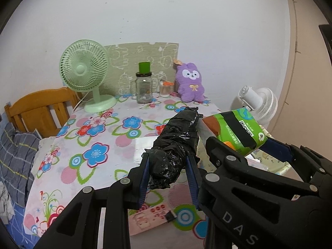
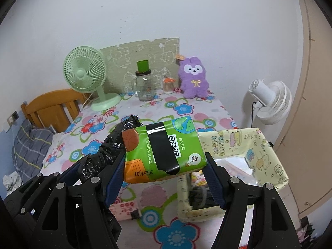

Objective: Organize soft objects
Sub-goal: 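Carry the black umbrella with the left tool while the right tool carries the tissue pack toward the yellow box, then open the left tool over the yellow box while the right tool releases the tissue pack inside, then withdraw both tools from the box back over the table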

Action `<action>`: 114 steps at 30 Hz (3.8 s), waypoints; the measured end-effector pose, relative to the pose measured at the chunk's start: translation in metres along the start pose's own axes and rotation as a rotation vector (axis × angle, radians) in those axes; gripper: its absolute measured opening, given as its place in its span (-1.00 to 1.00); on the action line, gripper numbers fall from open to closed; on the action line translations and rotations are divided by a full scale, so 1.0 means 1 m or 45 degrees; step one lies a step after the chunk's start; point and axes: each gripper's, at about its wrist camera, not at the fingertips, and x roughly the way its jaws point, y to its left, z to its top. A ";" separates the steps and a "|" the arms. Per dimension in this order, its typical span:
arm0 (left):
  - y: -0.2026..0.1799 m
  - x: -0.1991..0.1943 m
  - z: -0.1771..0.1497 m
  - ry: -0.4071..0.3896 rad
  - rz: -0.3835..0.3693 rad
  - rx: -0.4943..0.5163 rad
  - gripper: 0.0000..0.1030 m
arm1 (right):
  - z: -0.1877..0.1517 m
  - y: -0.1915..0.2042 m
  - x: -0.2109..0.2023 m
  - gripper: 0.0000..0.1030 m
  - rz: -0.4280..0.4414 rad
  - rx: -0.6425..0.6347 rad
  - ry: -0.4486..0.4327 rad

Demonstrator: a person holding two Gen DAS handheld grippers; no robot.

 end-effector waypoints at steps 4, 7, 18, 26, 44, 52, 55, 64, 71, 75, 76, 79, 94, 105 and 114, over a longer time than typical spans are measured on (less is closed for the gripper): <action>-0.010 0.004 0.003 0.004 -0.018 0.009 -0.34 | 0.001 -0.011 0.000 0.43 -0.016 0.008 0.002; -0.018 0.007 0.004 0.007 -0.030 0.018 -0.35 | 0.002 -0.021 0.001 0.44 -0.028 0.014 0.003; -0.047 0.021 0.007 0.027 -0.077 0.053 -0.34 | 0.002 -0.049 0.007 0.44 -0.076 0.047 0.016; -0.067 0.034 0.008 0.056 -0.116 0.082 -0.34 | 0.000 -0.070 0.013 0.44 -0.117 0.080 0.037; -0.099 0.066 0.010 0.117 -0.177 0.139 -0.34 | -0.004 -0.110 0.032 0.44 -0.175 0.150 0.087; -0.112 0.080 0.009 0.157 -0.183 0.167 -0.29 | -0.006 -0.126 0.043 0.44 -0.190 0.182 0.117; -0.115 0.084 0.009 0.174 -0.184 0.168 -0.24 | -0.007 -0.130 0.048 0.44 -0.181 0.196 0.126; -0.118 0.089 0.007 0.201 -0.173 0.184 0.26 | -0.008 -0.135 0.058 0.45 -0.116 0.215 0.139; -0.116 0.089 0.007 0.205 -0.167 0.173 0.29 | -0.008 -0.134 0.060 0.47 -0.103 0.216 0.147; -0.113 0.087 0.007 0.203 -0.162 0.168 0.30 | -0.007 -0.131 0.057 0.62 -0.104 0.203 0.146; -0.113 0.085 0.007 0.198 -0.160 0.167 0.32 | -0.007 -0.130 0.056 0.65 -0.105 0.202 0.145; -0.111 0.079 0.007 0.181 -0.153 0.171 0.42 | -0.007 -0.127 0.050 0.72 -0.108 0.200 0.130; -0.097 0.038 0.006 0.092 -0.117 0.171 0.66 | -0.005 -0.101 0.011 0.75 -0.127 0.172 0.060; -0.079 0.007 0.001 0.031 -0.106 0.157 0.78 | -0.008 -0.077 -0.016 0.82 -0.115 0.142 0.003; -0.063 -0.013 -0.003 -0.014 -0.085 0.146 0.89 | -0.012 -0.057 -0.033 0.91 -0.089 0.109 -0.041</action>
